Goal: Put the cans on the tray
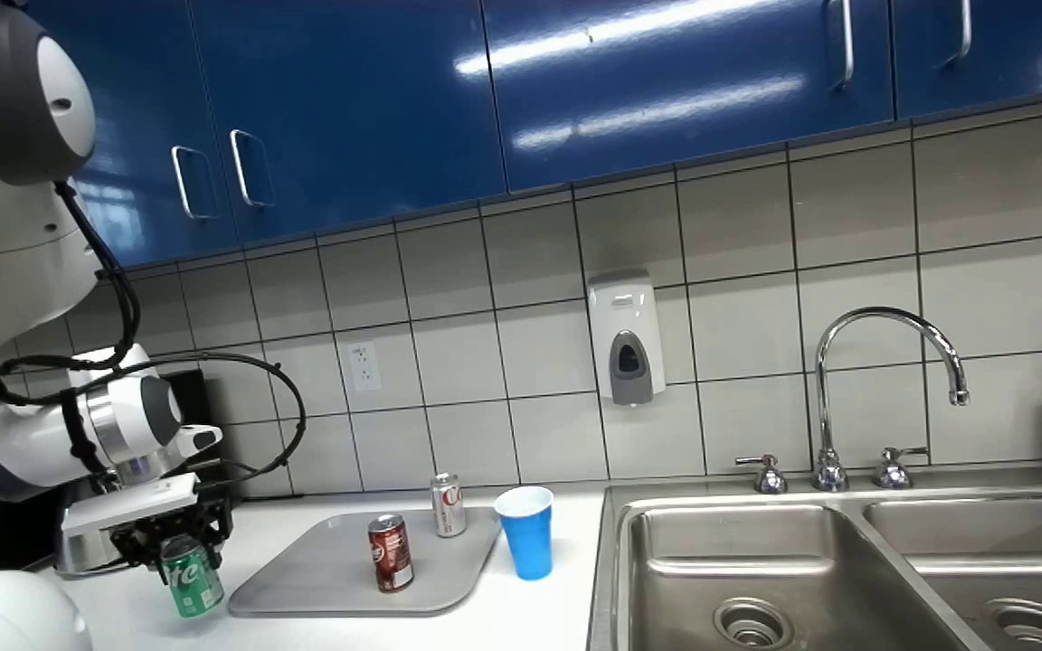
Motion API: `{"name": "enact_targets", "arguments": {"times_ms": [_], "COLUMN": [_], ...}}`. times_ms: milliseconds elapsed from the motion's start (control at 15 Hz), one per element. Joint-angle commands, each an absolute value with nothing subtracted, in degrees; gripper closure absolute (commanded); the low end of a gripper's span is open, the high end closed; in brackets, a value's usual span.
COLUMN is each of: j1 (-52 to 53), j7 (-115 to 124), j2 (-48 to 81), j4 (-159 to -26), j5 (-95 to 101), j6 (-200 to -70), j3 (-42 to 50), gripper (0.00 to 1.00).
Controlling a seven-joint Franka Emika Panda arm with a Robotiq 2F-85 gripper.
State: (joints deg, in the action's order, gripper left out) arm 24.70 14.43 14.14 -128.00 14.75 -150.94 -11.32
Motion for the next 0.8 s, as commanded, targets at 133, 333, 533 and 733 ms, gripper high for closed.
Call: {"name": "enact_targets", "arguments": {"times_ms": [133, 333, 533, 733], "j1": [23.84, 23.5, 23.22, 23.18], "j7": [17.48, 18.0, 18.55, 19.45], "j2": [13.99, 14.85, 15.89, 17.19], "j4": [-126.37, -125.29, -124.12, -122.95], "j5": [16.65, 16.93, 17.28, 18.03], "j6": [-150.55, -150.56, -150.66, -150.72], "j3": [-9.35, -8.14, -6.87, -5.41], "gripper": [0.62, 0.62, 0.62, 0.62]}}
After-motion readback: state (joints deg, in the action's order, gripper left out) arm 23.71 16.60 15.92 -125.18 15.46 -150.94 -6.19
